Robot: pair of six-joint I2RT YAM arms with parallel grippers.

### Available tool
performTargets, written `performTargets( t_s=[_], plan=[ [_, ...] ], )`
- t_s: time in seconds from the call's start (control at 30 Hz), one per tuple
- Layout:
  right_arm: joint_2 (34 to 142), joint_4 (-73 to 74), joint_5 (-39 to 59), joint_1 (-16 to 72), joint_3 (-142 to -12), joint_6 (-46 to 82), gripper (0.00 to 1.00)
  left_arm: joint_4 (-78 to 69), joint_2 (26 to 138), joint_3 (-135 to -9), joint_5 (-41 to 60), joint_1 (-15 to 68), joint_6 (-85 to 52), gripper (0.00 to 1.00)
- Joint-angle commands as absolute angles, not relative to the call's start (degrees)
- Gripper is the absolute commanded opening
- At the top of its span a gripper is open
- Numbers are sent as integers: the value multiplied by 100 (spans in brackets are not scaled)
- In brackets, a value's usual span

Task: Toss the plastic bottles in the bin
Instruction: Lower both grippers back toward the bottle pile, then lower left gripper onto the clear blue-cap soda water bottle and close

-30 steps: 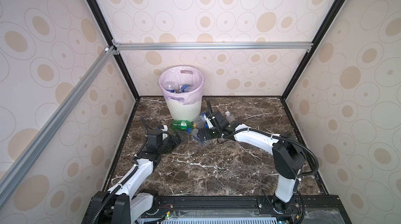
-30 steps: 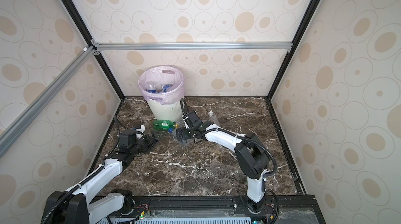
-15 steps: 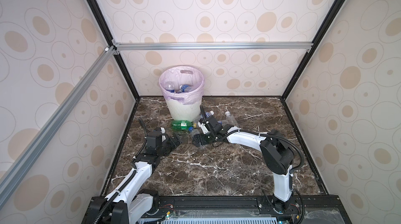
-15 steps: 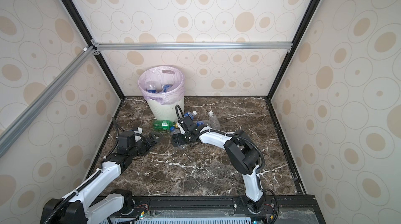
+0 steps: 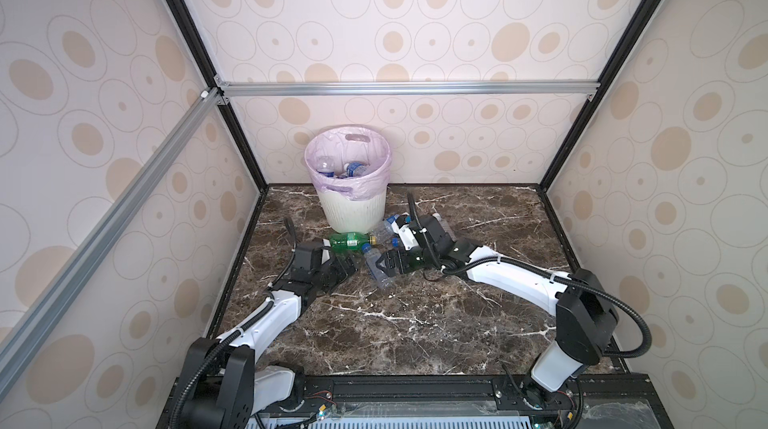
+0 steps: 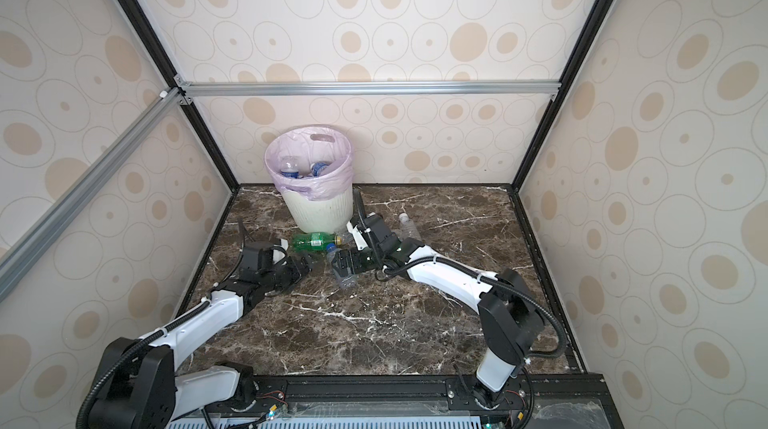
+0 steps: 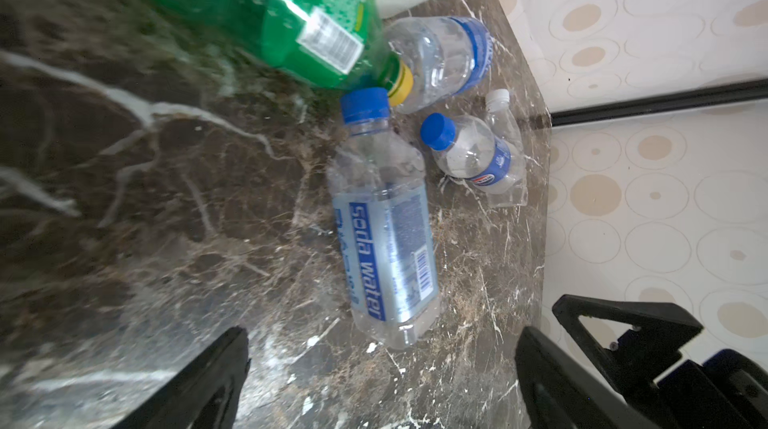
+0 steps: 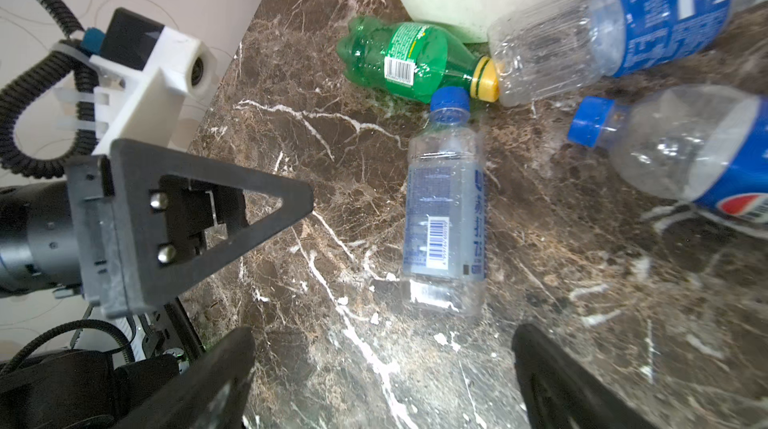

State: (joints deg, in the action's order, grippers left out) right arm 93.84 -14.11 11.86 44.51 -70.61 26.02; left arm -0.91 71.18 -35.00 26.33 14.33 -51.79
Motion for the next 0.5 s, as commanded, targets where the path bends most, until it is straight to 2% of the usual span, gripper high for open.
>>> performTargets(
  t_s=[0.0, 0.47],
  plan=[
    [9082, -1665, 955, 4286, -6853, 2522, 100, 268, 7434, -4112, 2144, 1747, -4724, 99],
    [7666, -1476, 900, 3525, -5872, 2613, 100, 1067, 9256, -5460, 1183, 2771, -4137, 96]
  ],
)
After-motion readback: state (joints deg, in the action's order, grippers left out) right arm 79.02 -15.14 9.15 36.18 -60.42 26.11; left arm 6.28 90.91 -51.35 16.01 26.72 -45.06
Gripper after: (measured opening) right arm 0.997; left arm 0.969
